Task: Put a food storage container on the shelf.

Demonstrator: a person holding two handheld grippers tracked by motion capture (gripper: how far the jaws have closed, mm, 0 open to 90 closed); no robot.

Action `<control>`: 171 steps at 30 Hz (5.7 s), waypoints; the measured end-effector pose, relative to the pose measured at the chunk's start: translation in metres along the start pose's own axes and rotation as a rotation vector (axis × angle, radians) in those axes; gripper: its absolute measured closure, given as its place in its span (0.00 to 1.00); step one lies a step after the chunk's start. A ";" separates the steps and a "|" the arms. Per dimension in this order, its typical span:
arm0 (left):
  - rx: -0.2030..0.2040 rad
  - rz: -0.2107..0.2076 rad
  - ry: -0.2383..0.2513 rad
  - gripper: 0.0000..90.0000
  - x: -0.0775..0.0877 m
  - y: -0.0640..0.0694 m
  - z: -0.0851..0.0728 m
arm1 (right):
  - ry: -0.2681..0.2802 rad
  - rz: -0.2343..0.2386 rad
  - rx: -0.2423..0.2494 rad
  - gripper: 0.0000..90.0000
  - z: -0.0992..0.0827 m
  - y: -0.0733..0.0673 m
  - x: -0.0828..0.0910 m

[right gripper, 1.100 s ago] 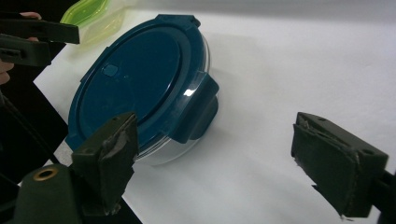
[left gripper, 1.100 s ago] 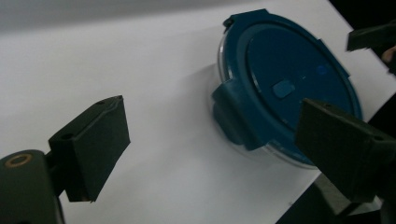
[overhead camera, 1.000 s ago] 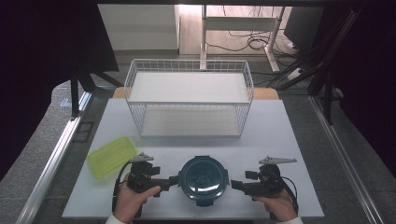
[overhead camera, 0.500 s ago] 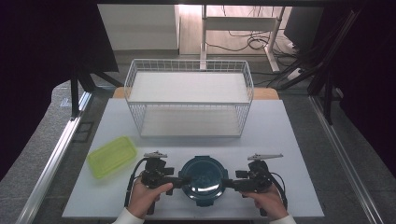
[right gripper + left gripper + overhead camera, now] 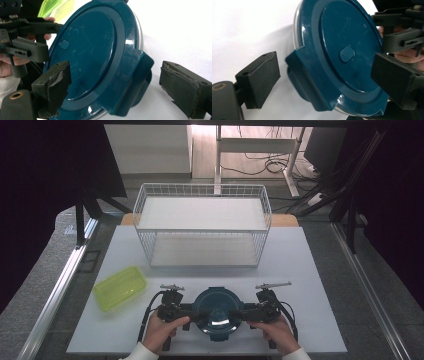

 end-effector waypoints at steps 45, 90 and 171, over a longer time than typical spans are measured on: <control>0.102 -0.051 0.066 0.34 0.007 0.007 -0.012 | 0.056 0.049 -0.066 0.40 -0.011 -0.011 0.015; 0.037 -0.023 0.137 0.39 0.041 0.017 0.041 | 0.151 0.012 -0.001 0.43 0.051 -0.032 0.030; -0.106 -0.005 0.220 0.41 0.131 0.055 0.236 | 0.252 0.028 0.055 0.45 0.250 -0.075 0.093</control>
Point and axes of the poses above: each handheld gripper's, and its own axes: x roughly backward along the jaws, z roughly out of its top, y roughly to its right, the point moved 6 cm from there along -x, roughly forward along the jaws, and after that the axes turned 6 degrees about -z, right-handed, at the moved point
